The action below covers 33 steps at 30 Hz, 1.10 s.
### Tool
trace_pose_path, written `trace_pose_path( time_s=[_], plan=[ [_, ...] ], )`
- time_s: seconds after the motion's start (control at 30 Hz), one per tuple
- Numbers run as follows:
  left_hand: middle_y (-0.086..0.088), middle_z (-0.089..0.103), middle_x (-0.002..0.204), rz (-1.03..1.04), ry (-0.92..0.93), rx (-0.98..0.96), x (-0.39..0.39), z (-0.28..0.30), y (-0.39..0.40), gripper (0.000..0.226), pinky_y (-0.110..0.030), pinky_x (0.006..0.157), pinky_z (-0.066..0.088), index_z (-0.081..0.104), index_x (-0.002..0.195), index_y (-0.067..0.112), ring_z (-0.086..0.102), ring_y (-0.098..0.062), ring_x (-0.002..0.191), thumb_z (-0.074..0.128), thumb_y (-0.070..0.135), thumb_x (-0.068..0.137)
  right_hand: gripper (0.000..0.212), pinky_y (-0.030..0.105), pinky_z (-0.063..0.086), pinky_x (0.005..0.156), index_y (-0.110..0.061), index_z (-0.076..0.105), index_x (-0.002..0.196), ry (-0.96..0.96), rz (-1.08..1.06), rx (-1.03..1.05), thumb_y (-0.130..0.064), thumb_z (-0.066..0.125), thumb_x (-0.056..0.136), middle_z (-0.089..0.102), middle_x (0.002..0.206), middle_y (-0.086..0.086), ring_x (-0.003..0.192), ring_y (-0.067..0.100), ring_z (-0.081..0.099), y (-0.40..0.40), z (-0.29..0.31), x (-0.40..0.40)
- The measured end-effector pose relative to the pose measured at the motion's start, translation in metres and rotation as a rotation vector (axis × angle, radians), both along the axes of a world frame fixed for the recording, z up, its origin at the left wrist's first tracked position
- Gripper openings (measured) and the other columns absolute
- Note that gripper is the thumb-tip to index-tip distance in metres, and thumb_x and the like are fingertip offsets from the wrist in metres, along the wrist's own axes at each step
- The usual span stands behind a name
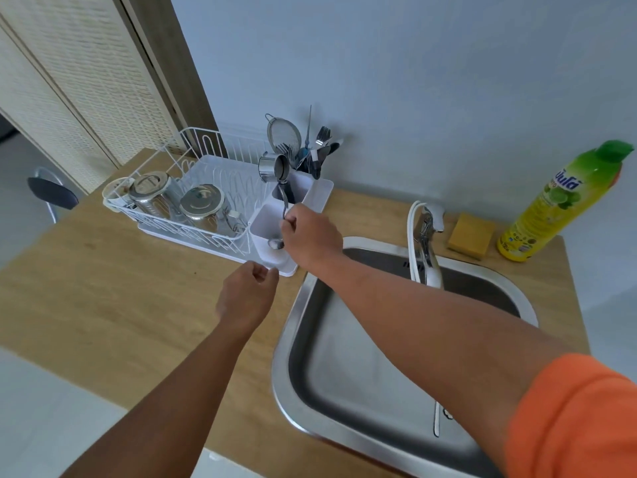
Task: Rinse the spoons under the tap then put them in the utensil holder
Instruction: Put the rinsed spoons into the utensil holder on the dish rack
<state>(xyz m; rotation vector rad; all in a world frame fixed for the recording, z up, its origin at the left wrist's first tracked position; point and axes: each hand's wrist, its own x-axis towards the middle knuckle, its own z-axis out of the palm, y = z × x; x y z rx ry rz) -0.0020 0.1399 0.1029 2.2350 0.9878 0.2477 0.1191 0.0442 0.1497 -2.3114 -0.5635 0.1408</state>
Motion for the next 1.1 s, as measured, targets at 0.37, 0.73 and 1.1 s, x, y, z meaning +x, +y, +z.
trace_pose_path(
  time_s=[0.37, 0.73, 1.1],
  plan=[
    [0.008, 0.07, 0.091, -0.161, 0.1, -0.021, -0.011, -0.029, -0.033, 0.014, -0.032, 0.077, 0.044, 0.066, 0.087, 0.032, 0.064, -0.022, 0.089, 0.062, 0.044, 0.094, 0.024, 0.037, 0.046, 0.07, -0.029, 0.054, 0.089, 0.242, -0.098, -0.078, -0.046, 0.039, 0.095, 0.064, 0.089, -0.003, 0.085, 0.028, 0.06, -0.064, -0.058, -0.028],
    [0.012, 0.065, 0.085, -0.412, 0.162, 0.003, 0.002, -0.054, -0.101, 0.016, -0.025, 0.065, 0.043, 0.063, 0.092, 0.032, 0.059, -0.006, 0.073, 0.06, 0.046, 0.1, 0.022, 0.034, 0.048, 0.075, -0.027, 0.062, 0.102, 0.434, -0.249, -0.286, -0.037, 0.043, 0.1, 0.072, 0.105, 0.0, 0.09, 0.024, 0.063, -0.191, -0.142, -0.087],
    [0.012, 0.068, 0.091, -0.62, 0.395, -0.06, 0.016, -0.101, -0.181, 0.02, -0.032, 0.072, 0.049, 0.061, 0.083, 0.03, 0.064, -0.018, 0.086, 0.056, 0.048, 0.092, 0.024, 0.034, 0.05, 0.078, -0.017, 0.064, 0.105, 0.542, -0.502, -0.326, -0.031, 0.045, 0.1, 0.071, 0.11, 0.013, 0.102, 0.035, 0.066, -0.282, -0.153, -0.093]
  ],
)
